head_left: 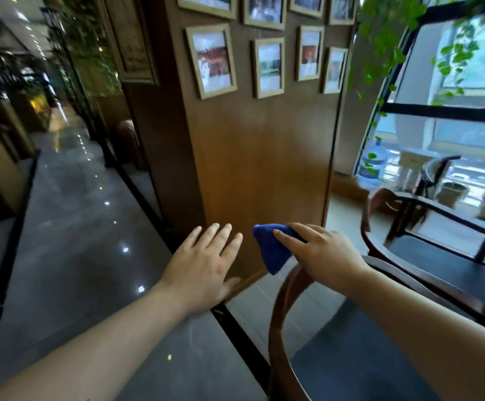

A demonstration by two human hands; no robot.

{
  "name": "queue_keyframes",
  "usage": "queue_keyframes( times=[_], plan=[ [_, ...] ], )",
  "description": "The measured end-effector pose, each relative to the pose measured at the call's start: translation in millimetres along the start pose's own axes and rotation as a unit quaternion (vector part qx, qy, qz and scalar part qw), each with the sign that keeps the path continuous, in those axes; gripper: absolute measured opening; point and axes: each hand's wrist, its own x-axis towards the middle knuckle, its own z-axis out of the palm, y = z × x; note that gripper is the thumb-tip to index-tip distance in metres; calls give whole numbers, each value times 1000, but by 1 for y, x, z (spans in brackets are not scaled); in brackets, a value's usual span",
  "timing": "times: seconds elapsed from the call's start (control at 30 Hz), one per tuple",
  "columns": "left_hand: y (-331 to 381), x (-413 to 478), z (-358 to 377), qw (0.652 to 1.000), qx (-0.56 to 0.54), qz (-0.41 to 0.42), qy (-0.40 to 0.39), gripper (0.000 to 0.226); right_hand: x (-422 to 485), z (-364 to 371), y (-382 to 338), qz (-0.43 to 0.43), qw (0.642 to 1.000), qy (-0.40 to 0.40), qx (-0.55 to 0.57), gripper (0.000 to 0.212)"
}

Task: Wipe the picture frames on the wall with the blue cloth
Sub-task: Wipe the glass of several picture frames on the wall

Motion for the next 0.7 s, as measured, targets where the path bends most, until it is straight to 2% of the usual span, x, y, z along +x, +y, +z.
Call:
queue_keyframes(
  times=[0.2, 0.5, 0.7],
  plan=[
    [-76, 52, 2, 998, 18, -26, 48, 77, 88, 9, 21, -19, 999, 42, -15, 77],
    [-183, 150, -1, 993, 72, -55, 72, 79, 238, 16, 80, -27, 988, 145, -43, 73],
    [-255, 215, -4, 990, 93, -47, 98, 78, 334, 20, 108, -35, 980, 184, -62, 71]
  ],
)
